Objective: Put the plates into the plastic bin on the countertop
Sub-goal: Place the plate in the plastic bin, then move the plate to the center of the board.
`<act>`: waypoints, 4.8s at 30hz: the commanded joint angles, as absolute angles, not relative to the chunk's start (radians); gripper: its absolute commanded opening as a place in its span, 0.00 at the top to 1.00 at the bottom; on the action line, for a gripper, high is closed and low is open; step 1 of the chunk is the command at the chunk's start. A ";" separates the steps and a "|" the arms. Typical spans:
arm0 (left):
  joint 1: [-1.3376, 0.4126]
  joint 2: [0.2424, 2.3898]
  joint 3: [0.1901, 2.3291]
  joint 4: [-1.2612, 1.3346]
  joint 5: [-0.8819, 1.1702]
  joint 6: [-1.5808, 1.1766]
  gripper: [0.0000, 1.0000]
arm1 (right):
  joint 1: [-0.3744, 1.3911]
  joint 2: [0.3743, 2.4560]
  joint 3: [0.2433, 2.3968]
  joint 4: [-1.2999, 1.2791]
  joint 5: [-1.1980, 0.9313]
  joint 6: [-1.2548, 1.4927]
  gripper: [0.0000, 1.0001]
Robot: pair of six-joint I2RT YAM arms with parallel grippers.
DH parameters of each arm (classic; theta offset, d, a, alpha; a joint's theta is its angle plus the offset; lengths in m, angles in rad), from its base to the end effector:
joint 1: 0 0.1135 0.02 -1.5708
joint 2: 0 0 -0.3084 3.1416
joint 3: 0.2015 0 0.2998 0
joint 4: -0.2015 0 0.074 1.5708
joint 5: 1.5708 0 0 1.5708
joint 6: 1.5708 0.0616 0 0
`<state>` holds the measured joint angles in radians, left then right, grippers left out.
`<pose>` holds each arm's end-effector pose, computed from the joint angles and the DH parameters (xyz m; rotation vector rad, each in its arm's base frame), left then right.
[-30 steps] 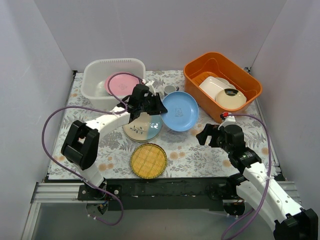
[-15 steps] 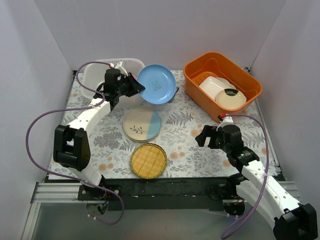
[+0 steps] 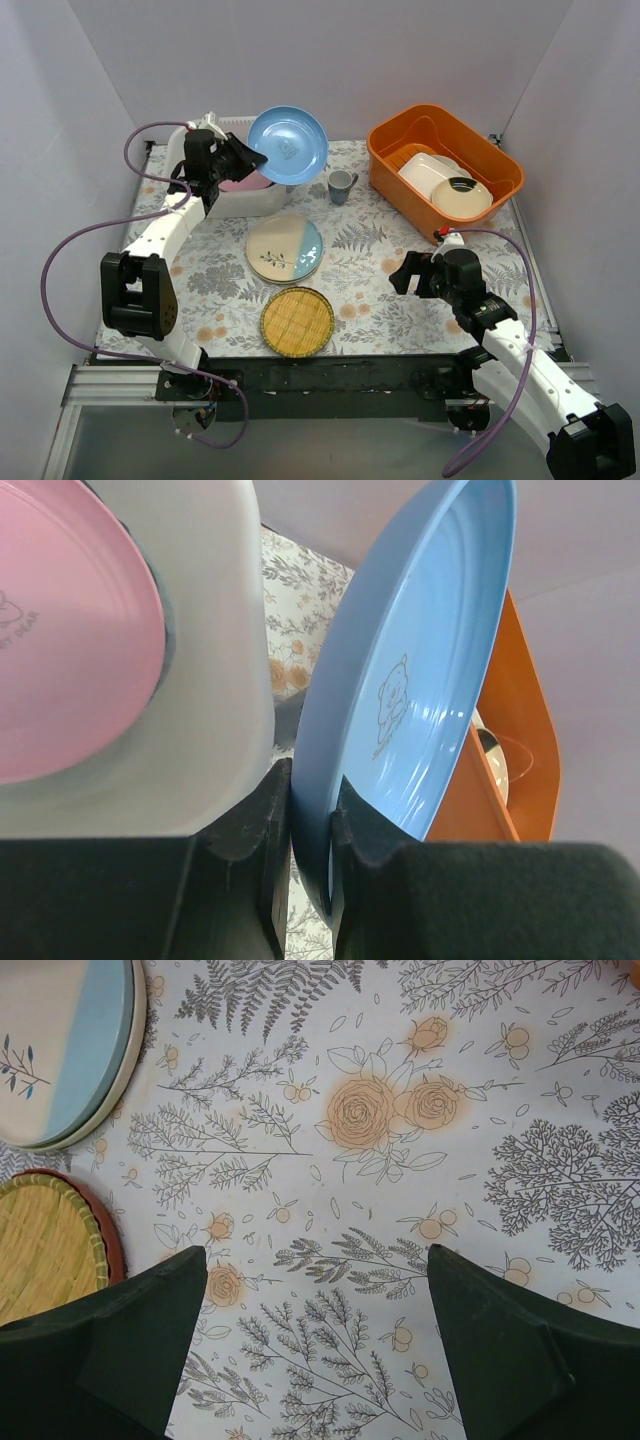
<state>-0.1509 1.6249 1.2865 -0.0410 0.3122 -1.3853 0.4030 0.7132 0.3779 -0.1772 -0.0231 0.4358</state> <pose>0.4488 -0.0874 0.3314 -1.0625 1.8954 -1.2621 0.1853 0.0805 0.2088 0.0205 2.1275 0.5291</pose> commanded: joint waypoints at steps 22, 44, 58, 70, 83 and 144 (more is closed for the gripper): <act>0.077 1.591 1.324 -0.044 0.224 -1.491 1.00 | 0.399 0.773 0.397 -0.118 -0.066 0.403 0.02; 0.080 1.832 1.459 -0.176 0.253 -1.453 1.00 | 0.397 0.793 0.390 -0.103 -0.095 0.419 0.02; 0.080 1.813 1.448 -0.198 0.227 -1.425 0.33 | 0.399 0.830 0.382 -0.078 -0.147 0.425 0.02; 0.075 1.617 1.332 -0.141 0.204 -1.430 0.02 | 0.399 0.862 0.399 -0.078 -0.189 0.419 0.02; -0.049 1.402 1.122 -0.147 0.267 -1.396 0.02 | 0.437 0.977 0.422 -0.046 -0.248 0.414 0.04; -0.241 1.078 0.520 -0.264 0.253 -1.402 0.02 | 0.724 1.560 0.669 -0.032 -0.006 0.433 0.99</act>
<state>-0.2382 1.1049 0.5316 -0.2844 0.2165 -1.4181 0.7895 1.5867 0.7086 0.1043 -0.1696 0.4927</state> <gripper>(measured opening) 0.982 0.110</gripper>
